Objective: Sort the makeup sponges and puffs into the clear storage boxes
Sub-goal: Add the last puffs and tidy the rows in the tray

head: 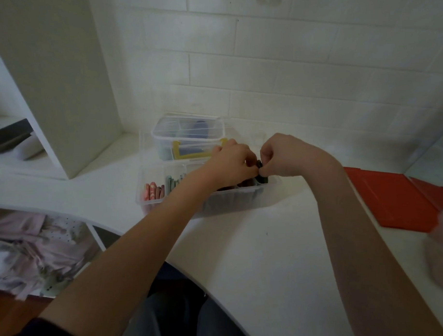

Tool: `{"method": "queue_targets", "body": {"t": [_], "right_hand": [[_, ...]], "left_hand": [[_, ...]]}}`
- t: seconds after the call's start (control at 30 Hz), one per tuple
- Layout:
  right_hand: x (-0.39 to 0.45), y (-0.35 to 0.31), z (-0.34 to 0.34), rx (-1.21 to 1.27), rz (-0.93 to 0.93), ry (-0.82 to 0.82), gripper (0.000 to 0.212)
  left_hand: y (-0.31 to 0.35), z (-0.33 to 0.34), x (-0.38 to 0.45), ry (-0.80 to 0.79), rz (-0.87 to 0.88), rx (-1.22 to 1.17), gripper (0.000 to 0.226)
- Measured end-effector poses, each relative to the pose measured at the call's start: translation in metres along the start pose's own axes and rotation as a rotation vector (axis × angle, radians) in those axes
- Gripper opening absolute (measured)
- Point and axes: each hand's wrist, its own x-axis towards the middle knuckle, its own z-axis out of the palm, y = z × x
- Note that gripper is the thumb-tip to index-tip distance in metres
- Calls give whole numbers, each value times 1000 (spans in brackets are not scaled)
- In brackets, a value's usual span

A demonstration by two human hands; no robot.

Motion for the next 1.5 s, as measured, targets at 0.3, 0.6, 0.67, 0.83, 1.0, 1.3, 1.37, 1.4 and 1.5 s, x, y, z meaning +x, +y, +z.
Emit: {"method": "queue_targets", "body": {"t": [0.3,0.6,0.67,0.83,1.0,1.3,1.37,1.4,1.5], "right_hand": [[0,-5,7,-142,21,-111,26],[-6,5,-8,-24,16,-149,22],[-1,4,-2,-45,38,-165,21],[-1,10,-11,71,-1,74,51],[3,6,-1,108,20,-25,43],[25,8,30,675,101,328,19],[26,3,37,729,105,310,26],[26,0,40,763,104,282,31],[24,-8,44,820,96,188,43]], "left_hand": [[-2,-3,-7,164,82,-234,13],[1,-3,-6,156,24,-211,22],[0,-1,-5,183,40,-205,21],[1,-8,-10,253,65,-215,25],[5,-9,-12,127,66,-211,27],[-31,-52,-39,582,-186,-594,24],[-63,-62,-58,780,-320,-448,23],[-79,-63,-67,829,-417,-355,23],[-114,-49,-79,738,-778,-401,39]]}}
